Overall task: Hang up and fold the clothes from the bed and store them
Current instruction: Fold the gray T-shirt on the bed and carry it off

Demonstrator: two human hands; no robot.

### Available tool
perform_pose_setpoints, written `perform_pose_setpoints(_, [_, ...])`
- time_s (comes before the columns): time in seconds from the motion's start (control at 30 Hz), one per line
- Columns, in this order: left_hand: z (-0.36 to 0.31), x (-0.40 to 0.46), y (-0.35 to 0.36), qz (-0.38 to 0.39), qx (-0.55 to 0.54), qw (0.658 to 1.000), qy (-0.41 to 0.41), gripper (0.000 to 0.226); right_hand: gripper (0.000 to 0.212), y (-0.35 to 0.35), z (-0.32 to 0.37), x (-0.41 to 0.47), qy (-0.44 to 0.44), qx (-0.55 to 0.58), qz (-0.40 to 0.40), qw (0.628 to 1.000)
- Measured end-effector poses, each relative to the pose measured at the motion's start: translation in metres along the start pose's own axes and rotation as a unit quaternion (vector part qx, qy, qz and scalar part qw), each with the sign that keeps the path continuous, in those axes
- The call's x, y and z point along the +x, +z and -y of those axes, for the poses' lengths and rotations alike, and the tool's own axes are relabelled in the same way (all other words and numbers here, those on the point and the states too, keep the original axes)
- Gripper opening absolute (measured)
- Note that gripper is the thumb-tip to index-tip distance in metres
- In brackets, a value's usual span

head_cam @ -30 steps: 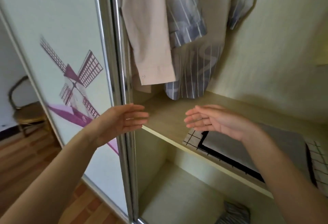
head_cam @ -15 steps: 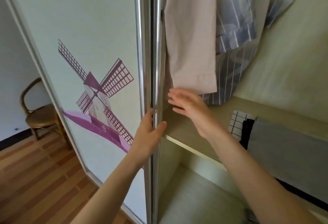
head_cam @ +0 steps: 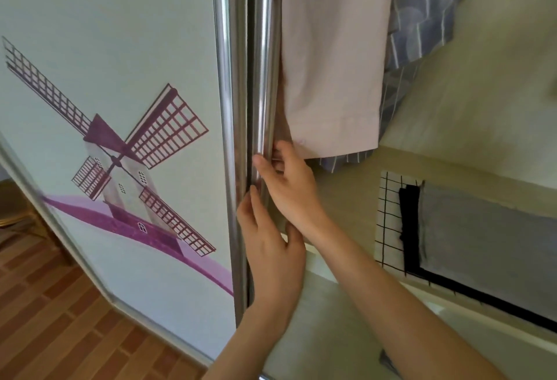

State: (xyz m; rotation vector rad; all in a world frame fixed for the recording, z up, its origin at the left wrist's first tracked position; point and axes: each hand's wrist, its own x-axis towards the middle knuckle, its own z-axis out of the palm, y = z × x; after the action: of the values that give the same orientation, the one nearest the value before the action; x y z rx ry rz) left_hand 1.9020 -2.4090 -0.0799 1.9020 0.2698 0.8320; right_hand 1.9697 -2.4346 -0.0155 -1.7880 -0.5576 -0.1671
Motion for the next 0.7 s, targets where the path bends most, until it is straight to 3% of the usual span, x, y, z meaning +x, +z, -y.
perform_pose_setpoints(0.07, [0.001, 0.000, 0.002, -0.017, 0.000, 1.000, 0.003, 0.072, 0.004, -0.002, -0.001, 0.000, -0.001, -0.001, 0.006, 1.000])
perform_pose_setpoints(0.33, [-0.003, 0.000, 0.007, -0.036, -0.022, 0.999, -0.013, 0.055, 0.010, -0.014, -0.005, -0.009, 0.003, -0.005, -0.014, 1.000])
perform_pose_setpoints(0.43, [-0.007, -0.003, 0.007, -0.026, -0.037, 0.999, -0.015, 0.048, 0.004, -0.025, -0.006, -0.016, 0.009, -0.001, -0.015, 1.000])
perform_pose_setpoints(0.7, [-0.025, -0.021, 0.012, 0.029, -0.033, 0.999, -0.021, 0.039, 0.022, -0.057, -0.009, -0.039, 0.031, -0.003, -0.031, 0.999])
